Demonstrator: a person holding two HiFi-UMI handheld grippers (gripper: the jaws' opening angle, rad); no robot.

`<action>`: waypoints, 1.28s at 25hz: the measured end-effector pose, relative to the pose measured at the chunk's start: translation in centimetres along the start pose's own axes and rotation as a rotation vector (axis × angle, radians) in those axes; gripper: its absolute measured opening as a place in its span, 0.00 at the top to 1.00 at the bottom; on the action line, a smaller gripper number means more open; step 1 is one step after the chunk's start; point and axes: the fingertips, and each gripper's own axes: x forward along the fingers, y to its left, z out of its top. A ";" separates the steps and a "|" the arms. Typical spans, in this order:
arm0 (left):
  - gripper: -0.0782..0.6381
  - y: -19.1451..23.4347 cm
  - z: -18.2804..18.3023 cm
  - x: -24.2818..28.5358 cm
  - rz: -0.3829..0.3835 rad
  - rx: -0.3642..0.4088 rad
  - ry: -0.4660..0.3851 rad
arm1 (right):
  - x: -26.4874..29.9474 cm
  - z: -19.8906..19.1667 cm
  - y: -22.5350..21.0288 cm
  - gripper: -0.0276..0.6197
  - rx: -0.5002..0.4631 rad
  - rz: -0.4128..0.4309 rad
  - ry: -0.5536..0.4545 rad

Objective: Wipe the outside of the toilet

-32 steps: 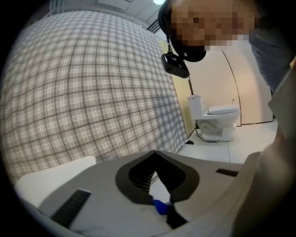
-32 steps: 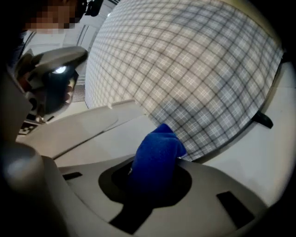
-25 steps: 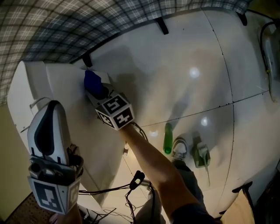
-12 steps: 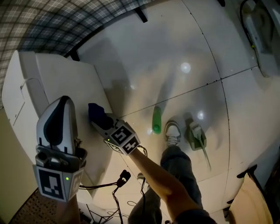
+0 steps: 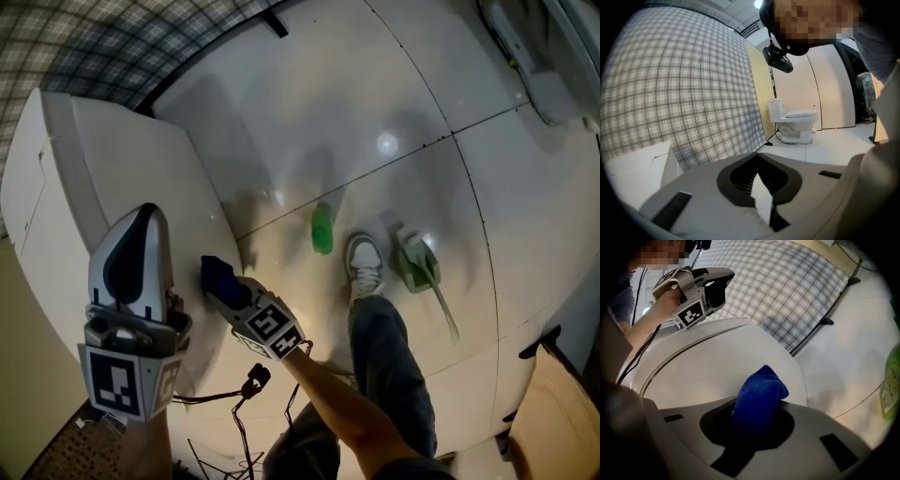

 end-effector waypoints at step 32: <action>0.87 6.0 -5.8 7.1 0.115 -0.106 0.122 | 12.0 4.1 -17.2 0.86 0.067 -0.081 0.098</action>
